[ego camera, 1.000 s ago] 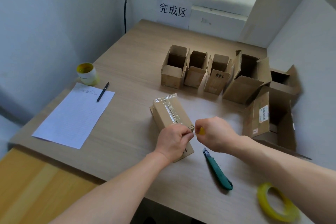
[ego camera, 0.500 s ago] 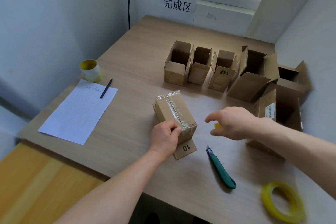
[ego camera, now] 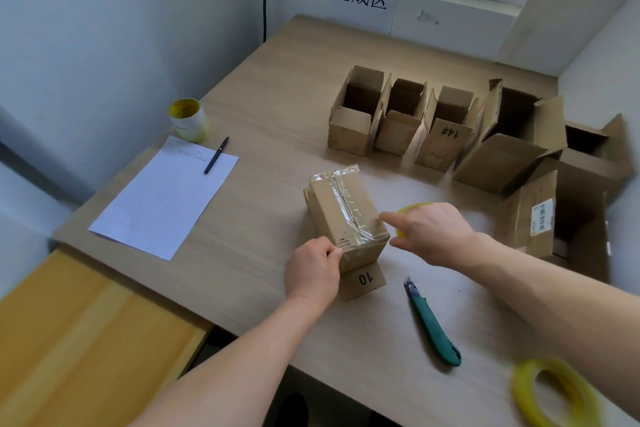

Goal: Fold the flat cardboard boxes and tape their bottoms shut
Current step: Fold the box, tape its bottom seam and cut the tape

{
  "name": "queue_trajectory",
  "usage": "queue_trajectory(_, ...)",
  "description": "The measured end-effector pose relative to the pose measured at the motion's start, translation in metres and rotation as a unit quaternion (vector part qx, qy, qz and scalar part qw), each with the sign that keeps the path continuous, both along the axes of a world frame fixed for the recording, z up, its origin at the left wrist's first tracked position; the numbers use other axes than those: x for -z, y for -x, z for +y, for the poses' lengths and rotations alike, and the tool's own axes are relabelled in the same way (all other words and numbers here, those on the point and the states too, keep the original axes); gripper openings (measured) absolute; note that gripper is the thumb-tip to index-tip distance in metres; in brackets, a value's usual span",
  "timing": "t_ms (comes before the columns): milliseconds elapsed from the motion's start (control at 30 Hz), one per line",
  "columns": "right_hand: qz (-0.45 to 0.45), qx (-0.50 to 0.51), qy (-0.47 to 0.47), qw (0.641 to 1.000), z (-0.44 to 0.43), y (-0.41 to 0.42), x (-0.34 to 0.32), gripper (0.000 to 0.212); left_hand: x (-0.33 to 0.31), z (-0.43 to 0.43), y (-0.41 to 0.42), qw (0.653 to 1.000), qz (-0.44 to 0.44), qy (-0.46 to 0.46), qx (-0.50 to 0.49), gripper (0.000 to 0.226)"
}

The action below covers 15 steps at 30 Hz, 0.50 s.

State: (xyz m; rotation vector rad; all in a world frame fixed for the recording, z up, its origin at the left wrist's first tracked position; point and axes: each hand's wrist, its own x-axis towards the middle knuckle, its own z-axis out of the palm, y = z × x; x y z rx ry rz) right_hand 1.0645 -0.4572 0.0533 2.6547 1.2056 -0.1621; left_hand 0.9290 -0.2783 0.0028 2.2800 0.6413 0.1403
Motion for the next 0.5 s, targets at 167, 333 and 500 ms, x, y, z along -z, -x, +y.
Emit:
queue_trajectory(167,-0.028,-0.043,-0.025,0.998,0.001,-0.001,0.012,0.039,0.007,0.002,0.001,1.000,0.013,-0.008,-0.006,0.019)
queue_trajectory(333,-0.037,-0.066,-0.038,0.996,0.000,-0.002,0.017,0.037,0.005,0.002,0.000,0.999,0.037,0.022,-0.025,0.018)
queue_trajectory(500,-0.033,-0.074,-0.042,0.996,0.000,-0.005,0.020,0.034,0.004,0.007,-0.015,0.961,0.093,0.206,-0.158,0.027)
